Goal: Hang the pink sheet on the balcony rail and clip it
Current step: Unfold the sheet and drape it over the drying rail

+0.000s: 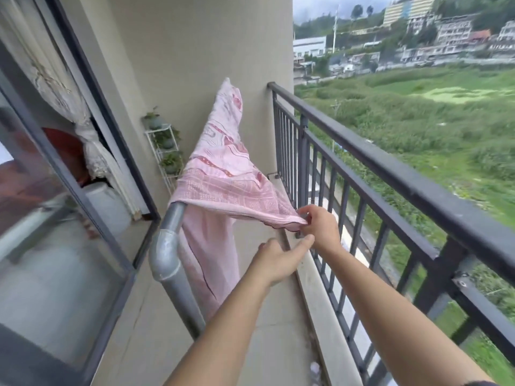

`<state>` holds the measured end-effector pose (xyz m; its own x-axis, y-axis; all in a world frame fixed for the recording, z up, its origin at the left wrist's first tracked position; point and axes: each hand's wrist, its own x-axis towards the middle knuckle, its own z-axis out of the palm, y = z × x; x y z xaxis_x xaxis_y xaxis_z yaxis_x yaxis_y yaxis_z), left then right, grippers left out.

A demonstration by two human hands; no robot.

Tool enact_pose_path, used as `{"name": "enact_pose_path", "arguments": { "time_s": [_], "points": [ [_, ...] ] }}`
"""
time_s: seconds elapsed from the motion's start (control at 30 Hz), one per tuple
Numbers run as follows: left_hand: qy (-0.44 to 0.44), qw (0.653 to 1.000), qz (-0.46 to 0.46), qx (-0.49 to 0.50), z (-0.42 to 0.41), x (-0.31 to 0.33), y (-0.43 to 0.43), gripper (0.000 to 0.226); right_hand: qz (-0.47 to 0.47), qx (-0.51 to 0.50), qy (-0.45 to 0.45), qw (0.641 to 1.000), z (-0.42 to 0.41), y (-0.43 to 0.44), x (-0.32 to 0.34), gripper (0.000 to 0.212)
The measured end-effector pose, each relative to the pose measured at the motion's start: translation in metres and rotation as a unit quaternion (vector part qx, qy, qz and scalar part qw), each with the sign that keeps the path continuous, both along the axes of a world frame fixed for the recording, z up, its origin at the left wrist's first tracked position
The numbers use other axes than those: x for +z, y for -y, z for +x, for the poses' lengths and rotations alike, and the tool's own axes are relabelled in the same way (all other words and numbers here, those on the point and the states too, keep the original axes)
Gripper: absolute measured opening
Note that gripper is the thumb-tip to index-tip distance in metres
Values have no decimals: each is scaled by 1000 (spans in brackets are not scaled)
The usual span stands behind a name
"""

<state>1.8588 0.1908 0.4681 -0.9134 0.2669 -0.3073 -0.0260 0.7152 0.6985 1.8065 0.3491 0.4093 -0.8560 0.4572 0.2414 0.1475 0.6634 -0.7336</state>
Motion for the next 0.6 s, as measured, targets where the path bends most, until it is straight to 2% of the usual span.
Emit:
{"name": "enact_pose_path", "arguments": {
  "time_s": [0.07, 0.13, 0.2, 0.23, 0.3, 0.37, 0.43, 0.5, 0.57, 0.6],
  "points": [
    [-5, 991, 60, 122, -31, -25, -9, 113, 59, 68, 25, 996, -5, -6, -12, 13],
    [-54, 964, 109, 236, -65, -39, -13, 112, 109, 193, 122, 968, -9, -12, -21, 8],
    [-82, 924, 183, 325, -95, -48, -10, 94, 91, 254, 240, 932, -12, -16, -29, 31],
    [-98, 906, 217, 350, -108, -52, -7, 77, 85, 252, 268, 926, -15, -19, -32, 38],
    [-116, 866, 270, 405, -125, -60, -2, 46, 81, 236, 283, 926, -26, -29, -37, 42],
    [-124, 815, 311, 472, -137, -64, 4, 37, 56, 218, 289, 930, -43, -38, -41, 42],
    [-152, 779, 345, 501, -144, -62, 6, 31, 13, 189, 279, 941, -66, -42, -45, 40],
    [-187, 767, 353, 502, -148, -52, 6, 31, -89, 158, 266, 947, -90, -39, -56, 36],
    [-254, 774, 326, 479, -151, -45, 9, 39, -215, 145, 265, 929, -110, -26, -68, 32],
    [-294, 789, 293, 454, -152, -42, 13, 46, -264, 140, 267, 916, -121, -19, -74, 29]
  ]
}}
